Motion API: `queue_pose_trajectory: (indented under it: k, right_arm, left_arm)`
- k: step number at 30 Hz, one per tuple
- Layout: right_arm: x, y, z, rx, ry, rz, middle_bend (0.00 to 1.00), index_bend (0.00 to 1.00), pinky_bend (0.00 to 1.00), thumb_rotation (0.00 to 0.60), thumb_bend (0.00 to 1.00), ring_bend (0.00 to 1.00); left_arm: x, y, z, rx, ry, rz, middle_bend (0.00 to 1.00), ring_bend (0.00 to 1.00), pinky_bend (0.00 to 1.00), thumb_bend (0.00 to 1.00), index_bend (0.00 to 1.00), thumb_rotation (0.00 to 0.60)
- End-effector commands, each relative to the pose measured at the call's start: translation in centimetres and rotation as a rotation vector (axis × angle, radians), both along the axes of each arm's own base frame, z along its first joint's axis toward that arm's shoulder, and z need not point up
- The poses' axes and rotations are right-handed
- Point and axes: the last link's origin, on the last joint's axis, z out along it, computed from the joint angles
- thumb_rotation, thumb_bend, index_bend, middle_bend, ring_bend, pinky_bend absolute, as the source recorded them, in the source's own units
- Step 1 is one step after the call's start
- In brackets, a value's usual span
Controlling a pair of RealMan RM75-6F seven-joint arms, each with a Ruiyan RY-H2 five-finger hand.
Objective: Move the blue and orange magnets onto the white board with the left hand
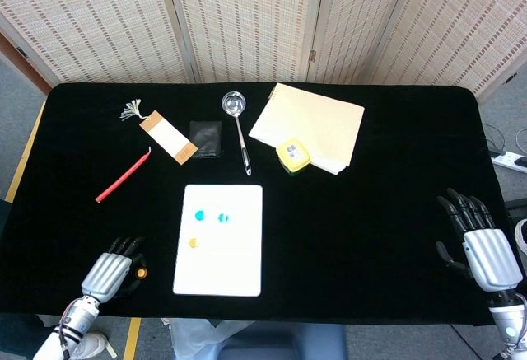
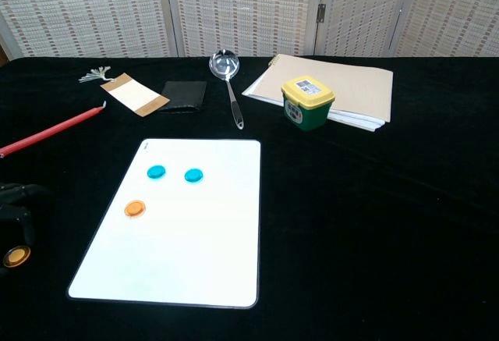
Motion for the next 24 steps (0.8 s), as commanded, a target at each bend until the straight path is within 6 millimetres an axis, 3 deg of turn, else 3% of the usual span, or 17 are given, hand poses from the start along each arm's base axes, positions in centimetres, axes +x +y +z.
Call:
queue_pose_trajectory:
  k: [1,17,24]
  right_arm:
    - [0.0,0.0,0.0,0.0,0.0,-0.001,0.0,0.0,0.0,0.6,0.46,0.0]
    - [0.0,0.1,0.1,-0.004,0.001,-0.004,0.0,0.0,0.0,0.6,0.46,0.0]
    - [-0.2,0.1,0.3,-0.011,0.001,-0.006,0.0,0.0,0.0,0.6,0.46,0.0]
  left_arm:
    - [0.0,0.0,-0.1,-0.001,-0.001,0.002,0.08,0.0,0.0,0.39,0.45,0.6]
    - [0.4,0.8,-0.3,-0.002,-0.027,-0.015,0.11,0.0,0.0,0.41,0.53,0.6]
    - [3.1,2.7,0.4,0.003,-0.078,-0.08,0.11,0.0,0.0,0.41,0.52,0.6]
